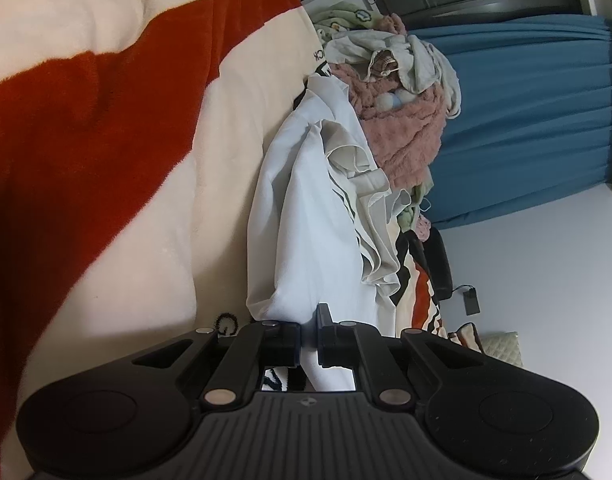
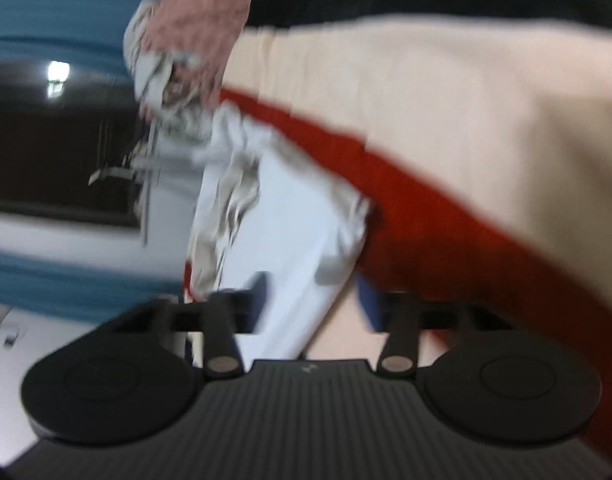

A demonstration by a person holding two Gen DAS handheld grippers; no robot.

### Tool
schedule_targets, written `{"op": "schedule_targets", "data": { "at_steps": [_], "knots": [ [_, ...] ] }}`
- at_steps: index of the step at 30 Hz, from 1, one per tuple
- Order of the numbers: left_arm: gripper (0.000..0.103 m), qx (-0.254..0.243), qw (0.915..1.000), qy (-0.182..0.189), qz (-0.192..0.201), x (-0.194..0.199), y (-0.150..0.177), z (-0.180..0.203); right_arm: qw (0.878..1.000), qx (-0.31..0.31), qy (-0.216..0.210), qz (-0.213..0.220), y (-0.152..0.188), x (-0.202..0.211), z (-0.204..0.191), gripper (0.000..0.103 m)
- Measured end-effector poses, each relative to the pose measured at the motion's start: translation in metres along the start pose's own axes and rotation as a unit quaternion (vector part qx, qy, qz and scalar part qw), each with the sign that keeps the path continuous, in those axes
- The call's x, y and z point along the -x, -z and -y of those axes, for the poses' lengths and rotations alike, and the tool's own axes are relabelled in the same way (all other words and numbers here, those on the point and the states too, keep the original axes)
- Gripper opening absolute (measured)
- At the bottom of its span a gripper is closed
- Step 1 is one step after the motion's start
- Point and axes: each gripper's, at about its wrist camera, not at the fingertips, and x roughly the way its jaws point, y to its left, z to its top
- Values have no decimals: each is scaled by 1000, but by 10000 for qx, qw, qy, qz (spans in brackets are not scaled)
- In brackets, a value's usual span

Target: Fold clothes

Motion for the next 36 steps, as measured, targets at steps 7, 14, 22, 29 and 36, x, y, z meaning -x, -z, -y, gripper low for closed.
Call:
{"op": "schedule_targets", "data": {
  "at_steps": [7,14,22,29,36],
  "knots": [
    [7,-2,9999,50,87,5,2,4,9991,187,372,17,-7,-42,-2,27],
    [6,-466,9977,186,461,35,1,26,9903,1107,-736,407,-3,-13,-42,9],
    [6,-1200,9859,718,919,122,37,66,9722,1764,-1440,545,30,73,-65,9],
    [6,-1557,9728,1233,1194,209,113,65,9510,2189,-1945,990,87,162,-36,9],
    [6,-1448,9769,1063,1157,265,162,41,9431,2726,-1542,1117,126,200,-19,9]
  ]
}}
